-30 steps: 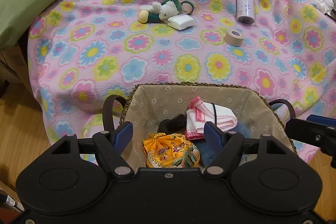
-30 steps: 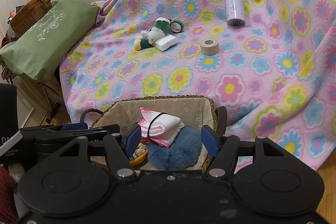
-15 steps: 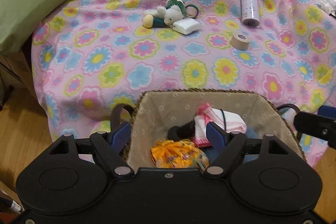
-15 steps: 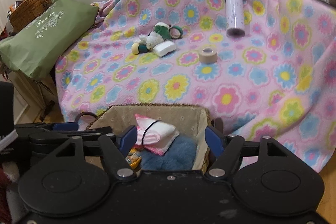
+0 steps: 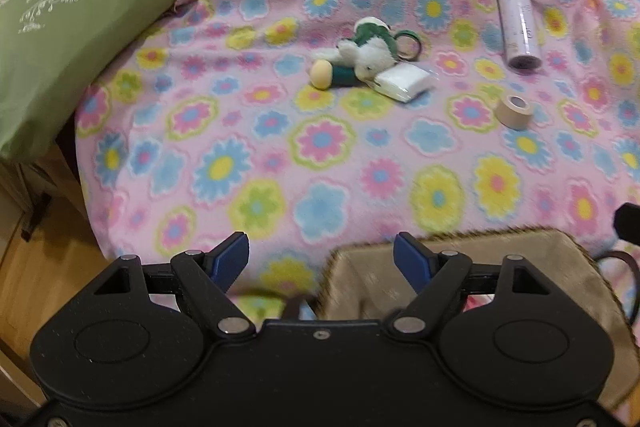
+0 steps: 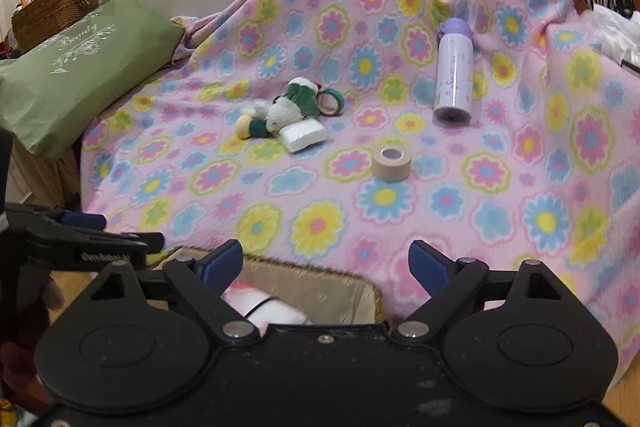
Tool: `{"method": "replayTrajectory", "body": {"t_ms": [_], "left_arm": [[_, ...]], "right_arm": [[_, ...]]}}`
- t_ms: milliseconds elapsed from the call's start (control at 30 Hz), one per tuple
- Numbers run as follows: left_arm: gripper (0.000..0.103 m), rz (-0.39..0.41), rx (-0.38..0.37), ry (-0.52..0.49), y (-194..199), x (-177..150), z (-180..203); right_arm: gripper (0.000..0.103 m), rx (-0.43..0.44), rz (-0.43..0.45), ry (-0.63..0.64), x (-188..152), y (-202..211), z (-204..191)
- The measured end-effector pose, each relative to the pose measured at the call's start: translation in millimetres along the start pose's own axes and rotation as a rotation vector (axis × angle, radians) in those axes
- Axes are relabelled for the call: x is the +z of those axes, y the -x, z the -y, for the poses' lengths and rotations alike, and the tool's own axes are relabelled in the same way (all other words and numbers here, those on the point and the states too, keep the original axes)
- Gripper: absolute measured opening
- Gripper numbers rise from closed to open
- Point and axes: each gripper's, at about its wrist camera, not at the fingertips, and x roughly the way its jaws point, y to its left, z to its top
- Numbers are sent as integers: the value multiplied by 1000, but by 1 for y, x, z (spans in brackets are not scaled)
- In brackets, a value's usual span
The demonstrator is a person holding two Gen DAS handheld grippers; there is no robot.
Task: Organize soft objects
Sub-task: 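Move both open tools away from the basket back over the blanket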
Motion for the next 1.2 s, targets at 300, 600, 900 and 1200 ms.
{"method": "replayTrajectory", "body": {"t_ms": [300, 600, 900, 1200], "left_arm": [[86, 42, -12, 2, -32, 31, -8], [87, 95, 17, -83, -59, 52, 4], [87, 107, -3, -161, -89, 64, 19], [87, 102, -32, -130, -123, 75, 17]], "right_arm": [[103, -20, 102, 85, 26, -27, 1], [90, -100, 46, 236, 40, -88, 7], [48, -91, -79, 211, 37, -134, 25], [46, -69, -90, 170, 41, -162, 35]]}}
